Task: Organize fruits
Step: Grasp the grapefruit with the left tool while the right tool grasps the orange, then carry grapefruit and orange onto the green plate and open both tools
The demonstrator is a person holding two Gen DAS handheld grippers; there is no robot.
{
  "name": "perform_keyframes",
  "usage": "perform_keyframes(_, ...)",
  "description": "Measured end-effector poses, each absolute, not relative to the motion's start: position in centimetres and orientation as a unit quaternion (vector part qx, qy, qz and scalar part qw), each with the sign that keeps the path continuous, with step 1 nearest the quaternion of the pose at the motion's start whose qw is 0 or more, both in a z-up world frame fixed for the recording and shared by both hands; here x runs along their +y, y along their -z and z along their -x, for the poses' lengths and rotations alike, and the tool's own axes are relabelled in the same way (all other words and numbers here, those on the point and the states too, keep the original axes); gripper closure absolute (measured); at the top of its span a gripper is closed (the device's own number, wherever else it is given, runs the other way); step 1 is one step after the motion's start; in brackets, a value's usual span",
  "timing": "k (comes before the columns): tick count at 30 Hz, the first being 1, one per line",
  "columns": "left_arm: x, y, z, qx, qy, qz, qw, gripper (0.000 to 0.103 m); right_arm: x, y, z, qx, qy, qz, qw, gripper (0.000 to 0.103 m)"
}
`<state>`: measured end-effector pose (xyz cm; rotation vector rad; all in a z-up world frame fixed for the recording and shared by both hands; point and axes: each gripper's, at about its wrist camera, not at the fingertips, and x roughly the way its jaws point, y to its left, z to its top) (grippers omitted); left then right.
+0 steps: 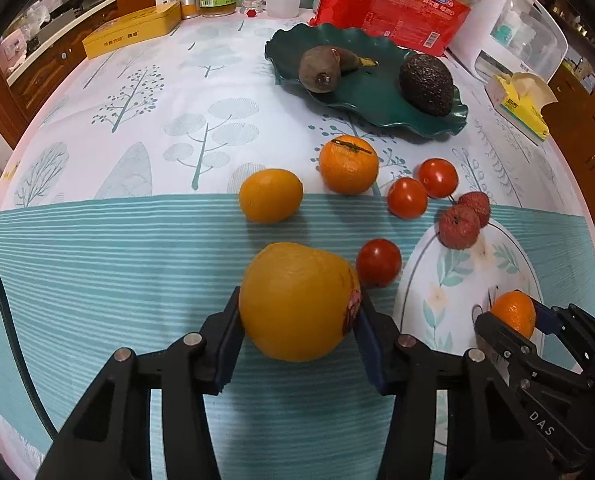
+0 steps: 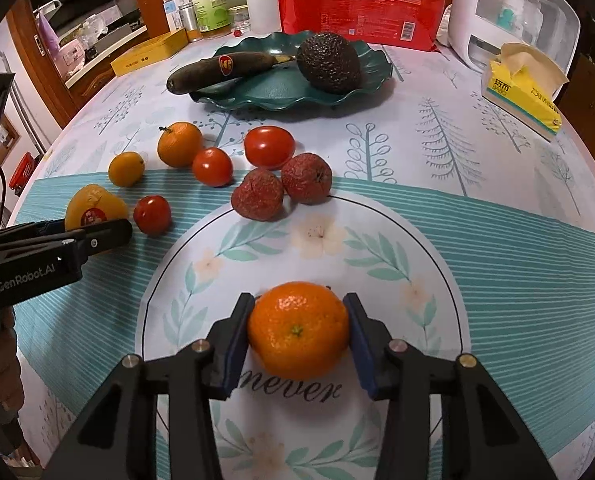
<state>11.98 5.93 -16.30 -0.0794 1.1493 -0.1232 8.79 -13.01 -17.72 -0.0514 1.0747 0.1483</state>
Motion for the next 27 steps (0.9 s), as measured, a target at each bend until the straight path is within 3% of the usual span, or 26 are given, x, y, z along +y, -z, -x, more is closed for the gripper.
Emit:
perform_keyframes(9,5.1,11.5,-9.4,0.537,0.084,0.027,0.839,0.054,-12.0,14.4,-6.8,0.490,-0.093,0.026,0.867,0.058)
perform_keyframes(27,4.5,-1.9,-5.5,0.488,0.140,0.014,0.862,0.054,-11.9,0.7,-3.2,0.440,-0.123,0.010,0.890,0.058)
